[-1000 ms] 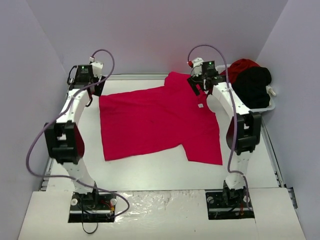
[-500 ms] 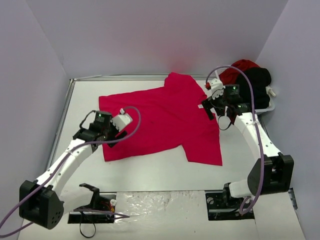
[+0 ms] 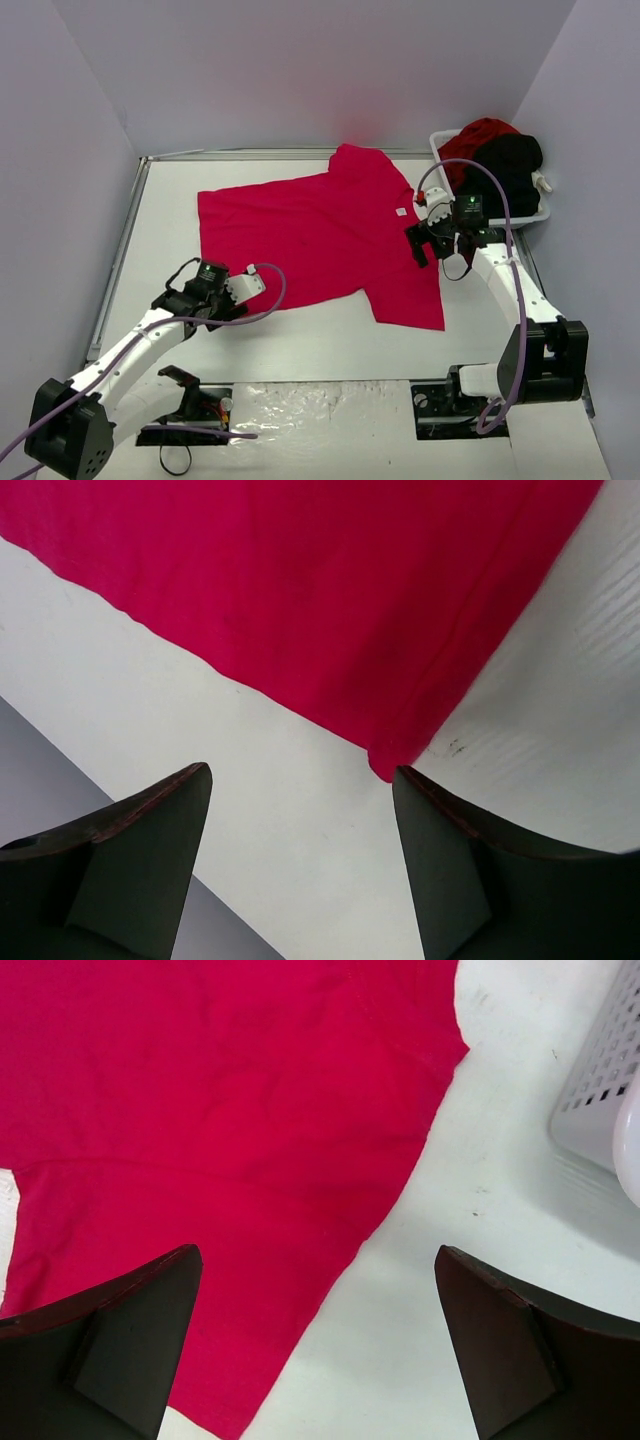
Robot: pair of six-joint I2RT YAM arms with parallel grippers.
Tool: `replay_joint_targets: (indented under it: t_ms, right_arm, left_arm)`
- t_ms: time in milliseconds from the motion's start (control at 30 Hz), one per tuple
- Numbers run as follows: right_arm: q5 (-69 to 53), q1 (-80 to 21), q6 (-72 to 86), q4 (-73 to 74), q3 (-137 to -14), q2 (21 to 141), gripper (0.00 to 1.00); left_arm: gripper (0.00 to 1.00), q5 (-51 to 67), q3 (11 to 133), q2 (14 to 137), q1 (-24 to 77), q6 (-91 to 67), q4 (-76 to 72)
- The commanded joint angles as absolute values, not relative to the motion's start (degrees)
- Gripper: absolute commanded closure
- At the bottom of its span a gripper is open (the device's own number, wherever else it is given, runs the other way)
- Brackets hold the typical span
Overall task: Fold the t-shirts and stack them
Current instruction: Flatten out the tshirt
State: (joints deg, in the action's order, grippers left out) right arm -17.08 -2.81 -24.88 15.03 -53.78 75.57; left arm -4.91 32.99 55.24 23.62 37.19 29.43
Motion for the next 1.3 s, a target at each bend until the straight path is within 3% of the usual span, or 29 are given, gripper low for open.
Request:
replay_joint_targets:
  t_ms: [0, 400, 500, 600, 633, 900, 1267]
  right_arm:
    - [-18.5, -1.6, -23.9, 14.9, -53.7, 75.8, 0.01]
    - [-18.7, 0.4, -23.8, 14.9, -53.5, 78.0, 0.01]
    - [-18.6, 1.7, -23.8, 15.0, -53.4, 78.5, 0.01]
    - [-18.3, 1.9, -23.8, 15.0, -53.4, 78.5, 0.01]
    - [-18.4, 2.1, -23.8, 15.0, -53.4, 78.1, 0.01]
    - [-19.9, 2.1, -27.8, 19.3, -55.4, 76.3, 0.01]
    - [-22.8, 1.6, -52.9, 40.9, -58.1, 73.8, 0.04]
  left_arm:
    - [0.28, -7.3, 30.9, 55.5, 23.9, 40.7, 25.8]
    - [0.31, -6.4, 26.8, 62.8, 23.9, 42.0, 19.2]
    - [0.44, -5.0, 28.5, 65.8, 23.9, 41.7, 20.0]
    - [0.76, -4.0, 30.4, 68.8, 23.9, 41.5, 22.1]
    - [0.97, -3.9, 31.0, 70.0, 23.9, 41.3, 23.5]
    - [0.98, -8.9, 35.0, 67.7, 22.2, 38.1, 23.3]
    - [0.98, -9.1, 54.5, 87.2, 8.1, 33.6, 22.3]
